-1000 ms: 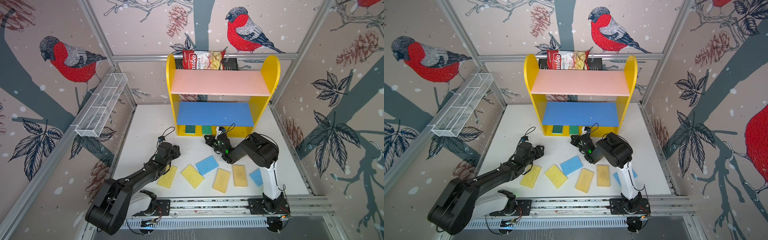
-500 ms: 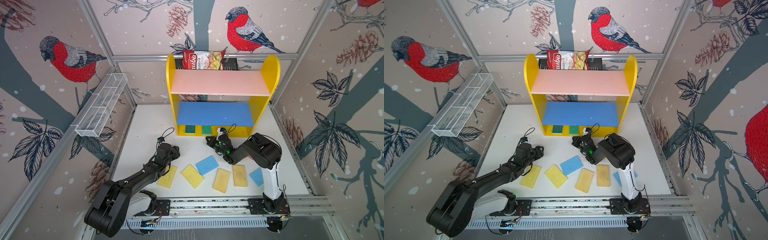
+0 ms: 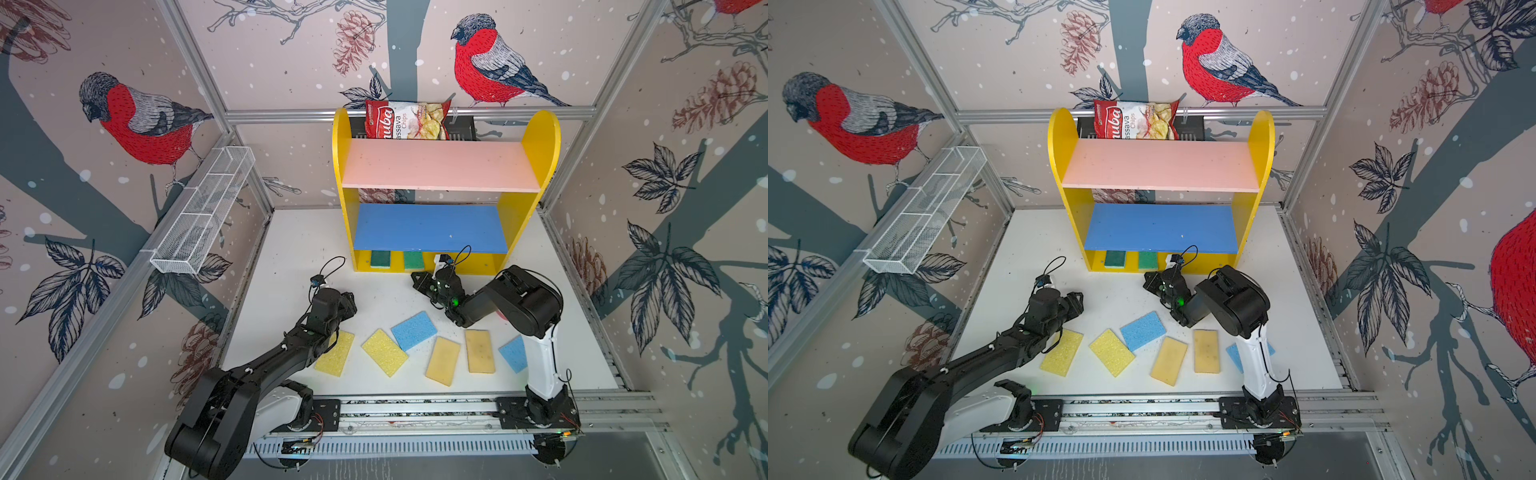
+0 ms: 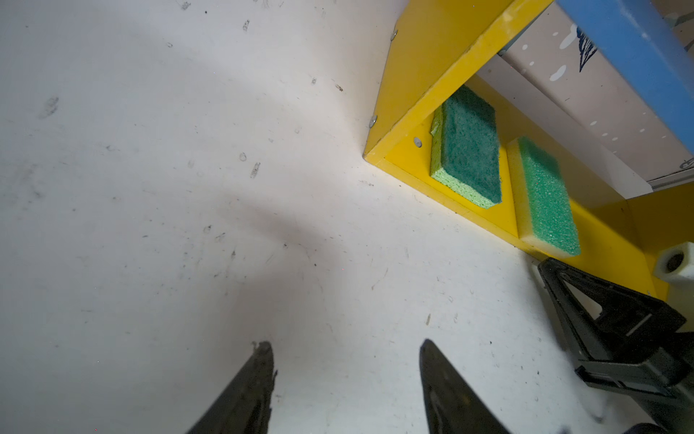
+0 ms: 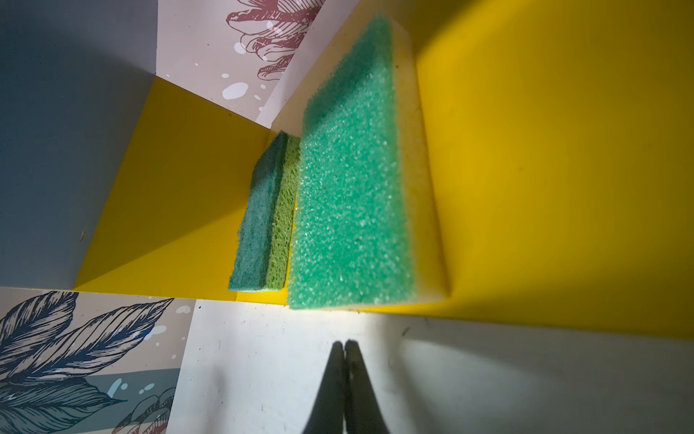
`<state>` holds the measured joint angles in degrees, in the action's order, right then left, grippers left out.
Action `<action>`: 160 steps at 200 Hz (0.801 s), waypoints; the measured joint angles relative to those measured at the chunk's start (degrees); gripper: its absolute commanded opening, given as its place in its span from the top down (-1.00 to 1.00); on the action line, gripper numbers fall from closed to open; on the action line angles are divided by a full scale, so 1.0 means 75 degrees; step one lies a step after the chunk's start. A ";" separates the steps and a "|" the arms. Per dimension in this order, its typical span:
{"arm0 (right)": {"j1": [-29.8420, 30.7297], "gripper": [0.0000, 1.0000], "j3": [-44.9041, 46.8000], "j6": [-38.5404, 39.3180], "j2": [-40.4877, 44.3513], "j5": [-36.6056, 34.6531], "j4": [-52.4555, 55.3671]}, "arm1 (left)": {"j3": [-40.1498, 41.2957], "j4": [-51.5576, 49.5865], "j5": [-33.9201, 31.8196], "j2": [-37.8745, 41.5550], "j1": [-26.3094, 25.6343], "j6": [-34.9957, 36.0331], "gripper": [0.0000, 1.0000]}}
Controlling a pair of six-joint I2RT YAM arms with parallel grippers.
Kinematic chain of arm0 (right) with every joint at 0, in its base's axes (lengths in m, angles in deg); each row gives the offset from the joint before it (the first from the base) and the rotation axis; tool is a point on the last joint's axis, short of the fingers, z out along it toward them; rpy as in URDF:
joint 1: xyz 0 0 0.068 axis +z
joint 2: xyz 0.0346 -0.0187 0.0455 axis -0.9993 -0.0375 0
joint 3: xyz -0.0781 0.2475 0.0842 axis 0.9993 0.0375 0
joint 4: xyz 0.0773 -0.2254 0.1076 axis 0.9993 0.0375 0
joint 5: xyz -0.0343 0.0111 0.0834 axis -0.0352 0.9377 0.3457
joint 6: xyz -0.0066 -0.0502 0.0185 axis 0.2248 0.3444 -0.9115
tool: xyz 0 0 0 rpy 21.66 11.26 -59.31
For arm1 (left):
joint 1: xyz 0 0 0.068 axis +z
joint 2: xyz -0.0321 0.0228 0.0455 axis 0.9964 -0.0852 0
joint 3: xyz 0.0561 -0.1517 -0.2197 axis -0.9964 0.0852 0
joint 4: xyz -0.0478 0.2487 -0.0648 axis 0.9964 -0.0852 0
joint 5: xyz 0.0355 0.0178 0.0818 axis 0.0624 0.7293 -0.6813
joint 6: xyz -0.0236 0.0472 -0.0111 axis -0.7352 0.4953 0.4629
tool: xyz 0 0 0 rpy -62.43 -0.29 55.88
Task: Arrange cleaning sponges on a shelf
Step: Move the cleaning sponge to the shelf.
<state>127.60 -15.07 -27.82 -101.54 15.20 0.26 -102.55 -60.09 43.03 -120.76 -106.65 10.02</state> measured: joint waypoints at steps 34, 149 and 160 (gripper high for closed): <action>0.0015 0.88 0.0055 0.0000 0.0029 -0.0055 -0.0009 | 0.0055 -0.0003 -0.0012 0.0047 0.0003 0.0000 -0.24; 0.0198 0.88 0.0265 0.0108 0.0210 -0.0251 0.0122 | 0.0195 -0.0012 -0.0204 0.0256 0.0035 -0.0207 -0.25; 0.0154 0.88 0.0216 0.0096 0.0166 -0.0189 0.0082 | 0.0178 -0.0012 -0.0207 0.0216 0.0035 -0.0207 -0.25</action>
<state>128.76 -13.45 -27.10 -100.29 13.77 0.87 -101.22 -60.17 41.48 -119.15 -106.39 8.47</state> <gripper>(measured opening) 0.062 0.624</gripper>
